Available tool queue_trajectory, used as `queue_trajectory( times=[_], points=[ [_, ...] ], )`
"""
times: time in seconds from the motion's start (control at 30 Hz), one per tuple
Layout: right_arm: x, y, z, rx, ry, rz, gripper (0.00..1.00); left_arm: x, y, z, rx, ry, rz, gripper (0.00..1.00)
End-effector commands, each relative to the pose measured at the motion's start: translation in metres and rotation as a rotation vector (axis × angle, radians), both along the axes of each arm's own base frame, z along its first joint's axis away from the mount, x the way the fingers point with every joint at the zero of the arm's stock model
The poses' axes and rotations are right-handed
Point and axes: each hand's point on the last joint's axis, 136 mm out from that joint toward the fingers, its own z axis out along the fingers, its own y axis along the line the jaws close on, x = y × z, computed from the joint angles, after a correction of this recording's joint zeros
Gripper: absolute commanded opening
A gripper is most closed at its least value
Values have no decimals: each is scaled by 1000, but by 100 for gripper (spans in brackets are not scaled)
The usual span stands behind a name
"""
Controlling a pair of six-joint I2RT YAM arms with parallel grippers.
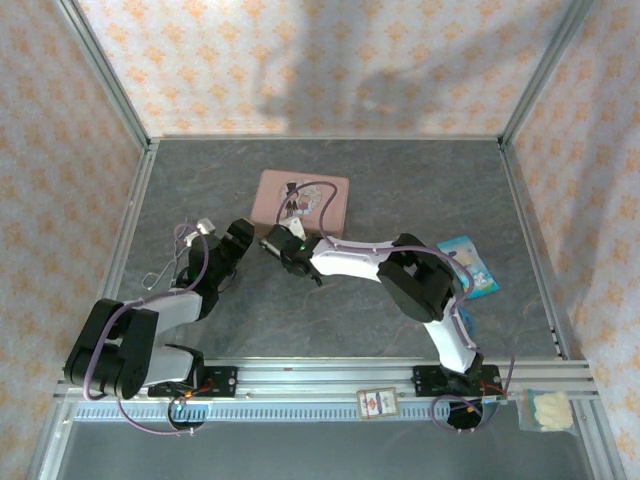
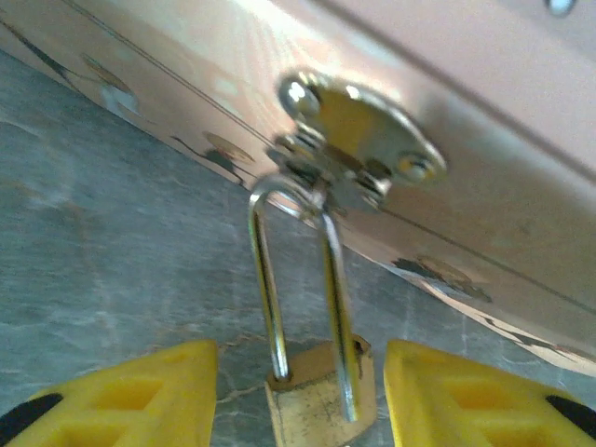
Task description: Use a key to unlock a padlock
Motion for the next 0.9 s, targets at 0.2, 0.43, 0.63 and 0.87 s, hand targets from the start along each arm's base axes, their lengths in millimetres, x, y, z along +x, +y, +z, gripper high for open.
queue_trajectory(
  times=[0.2,0.43,0.63,0.87],
  points=[
    [3,-12,-2,-58,-41,-43,46,1,-7,4,-68,-38,-24,77],
    [-5,-14,-11,-49,-15,-34,38,-2,-5,4,-68,-39,-14,77],
    [-10,-23,-24,-58,-7,-45,40,-4,-5,4,-77,-41,-15,76],
    [-6,-18,-10,-34,-59,-1,13,-4,-5,5,-78,-43,-14,76]
  ],
)
